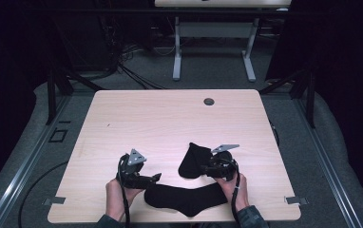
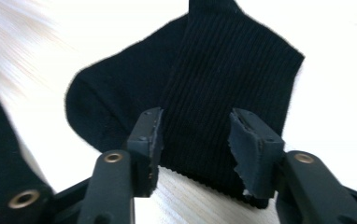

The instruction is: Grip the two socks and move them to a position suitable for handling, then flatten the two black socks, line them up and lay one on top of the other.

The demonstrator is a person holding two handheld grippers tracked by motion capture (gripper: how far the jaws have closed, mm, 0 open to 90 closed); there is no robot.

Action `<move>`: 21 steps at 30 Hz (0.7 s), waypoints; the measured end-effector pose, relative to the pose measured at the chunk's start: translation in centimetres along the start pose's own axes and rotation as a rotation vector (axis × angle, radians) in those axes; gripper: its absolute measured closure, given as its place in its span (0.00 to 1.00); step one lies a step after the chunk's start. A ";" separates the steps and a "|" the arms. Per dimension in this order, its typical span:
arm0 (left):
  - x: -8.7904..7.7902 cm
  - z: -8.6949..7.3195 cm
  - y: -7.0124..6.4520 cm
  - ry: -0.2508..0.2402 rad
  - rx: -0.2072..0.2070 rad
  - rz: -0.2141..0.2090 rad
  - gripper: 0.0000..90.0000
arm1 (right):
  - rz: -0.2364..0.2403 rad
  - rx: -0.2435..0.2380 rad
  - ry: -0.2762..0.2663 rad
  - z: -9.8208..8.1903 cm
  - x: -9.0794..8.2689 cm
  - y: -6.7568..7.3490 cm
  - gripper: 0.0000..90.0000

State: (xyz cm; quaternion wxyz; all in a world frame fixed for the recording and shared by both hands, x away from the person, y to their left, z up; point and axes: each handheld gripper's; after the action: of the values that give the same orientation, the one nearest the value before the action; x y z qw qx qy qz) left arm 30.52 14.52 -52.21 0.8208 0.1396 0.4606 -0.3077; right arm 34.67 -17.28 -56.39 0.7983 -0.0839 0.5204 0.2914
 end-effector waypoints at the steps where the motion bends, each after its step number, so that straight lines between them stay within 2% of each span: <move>1: 0.0 0.0 0.1 0.001 0.003 0.003 0.18 | -0.003 0.001 0.001 -0.1 -0.3 -0.1 0.56; 6: 0.2 0.4 0.1 -0.008 -0.004 0.000 0.18 | -0.019 -0.008 -0.026 -0.6 -1.9 -1.0 0.54; 9: 0.4 0.8 -0.1 -0.003 0.005 -0.004 0.18 | -0.033 -0.001 -0.044 -0.9 -2.7 -1.6 0.54; 14: 1.0 1.7 -0.6 0.011 0.022 -0.014 0.18 | -0.047 -0.003 -0.038 -1.5 -3.6 -2.4 0.53; 17: 1.5 2.4 -1.1 0.011 0.030 -0.016 0.18 | -0.042 -0.022 -0.038 -1.7 -3.7 -2.4 0.53; 21: 2.9 3.5 -1.8 0.052 0.046 -0.039 0.20 | -0.041 -0.070 -0.032 -1.4 -3.5 -1.9 0.53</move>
State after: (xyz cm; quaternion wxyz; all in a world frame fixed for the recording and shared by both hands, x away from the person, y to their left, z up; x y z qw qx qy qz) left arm 32.88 10.26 -52.66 0.7989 0.1572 0.4774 -0.3303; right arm 33.60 -20.80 -54.28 0.8089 -0.1179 0.4952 0.2943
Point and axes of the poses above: each handheld gripper's, and its own axes: x roughly forward along the jaws, z roughly out of its top, y roughly to its left, and after that the axes turned 14 degrees about y, right-handed
